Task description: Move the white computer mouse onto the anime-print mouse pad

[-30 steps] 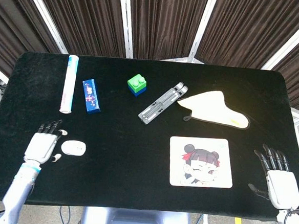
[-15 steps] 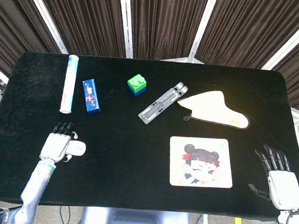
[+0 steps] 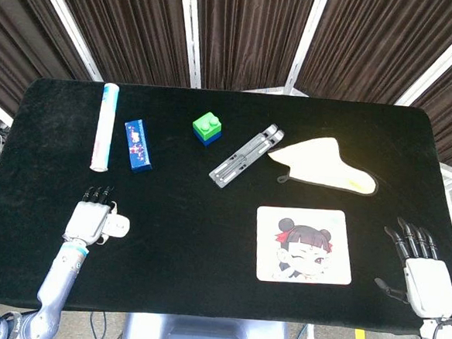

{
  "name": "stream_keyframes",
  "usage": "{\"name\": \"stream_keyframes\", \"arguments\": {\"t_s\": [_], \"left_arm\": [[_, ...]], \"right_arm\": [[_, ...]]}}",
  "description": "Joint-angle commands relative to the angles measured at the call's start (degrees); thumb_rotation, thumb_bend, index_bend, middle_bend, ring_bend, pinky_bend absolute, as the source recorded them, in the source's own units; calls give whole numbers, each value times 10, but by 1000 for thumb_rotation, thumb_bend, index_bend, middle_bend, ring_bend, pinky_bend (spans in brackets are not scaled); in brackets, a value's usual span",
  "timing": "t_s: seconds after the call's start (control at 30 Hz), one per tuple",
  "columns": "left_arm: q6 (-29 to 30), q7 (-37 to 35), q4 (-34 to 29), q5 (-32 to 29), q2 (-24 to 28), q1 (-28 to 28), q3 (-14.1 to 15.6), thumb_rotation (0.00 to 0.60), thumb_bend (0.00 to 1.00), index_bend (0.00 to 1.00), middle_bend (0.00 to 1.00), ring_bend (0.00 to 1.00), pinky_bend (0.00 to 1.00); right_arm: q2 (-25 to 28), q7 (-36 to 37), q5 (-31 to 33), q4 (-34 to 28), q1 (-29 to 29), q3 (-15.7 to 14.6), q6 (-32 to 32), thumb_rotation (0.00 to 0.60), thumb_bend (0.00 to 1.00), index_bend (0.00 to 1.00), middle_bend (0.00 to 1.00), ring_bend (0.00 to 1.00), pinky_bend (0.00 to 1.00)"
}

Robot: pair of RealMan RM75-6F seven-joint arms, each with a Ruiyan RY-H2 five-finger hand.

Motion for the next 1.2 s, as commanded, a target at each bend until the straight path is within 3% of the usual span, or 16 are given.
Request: {"name": "stream_keyframes", "arguments": {"t_s": [0.03,0.37,0.73,1.03,1.2], "left_arm": [[3,-3,3,-1,-3,-2,0,600,292,488,0,0,0],[22,0,-41,5,16,-17,-15,600,293,491,0,0,0],[21,56,-105,-51,21,-80,-65,600,293,491,0,0,0],[15,140,-99,-125,-33,-176,-108,600,293,491,0,0,0],[8,176,-57,-185,-90,-242,-140,600,293,491,0,0,0]], "right_arm": [[0,2,1,1,0,1,-1,600,57,115,0,0,0],[-1,3,-4,3,0,0,2,600,57,115,0,0,0],[2,13,7,6,0,5,0,600,57,115,0,0,0],[8,30,28,10,1,14,-6,600,57,116,0,0,0],[11,37,38,15,1,18,-8,600,57,115,0,0,0]]}}
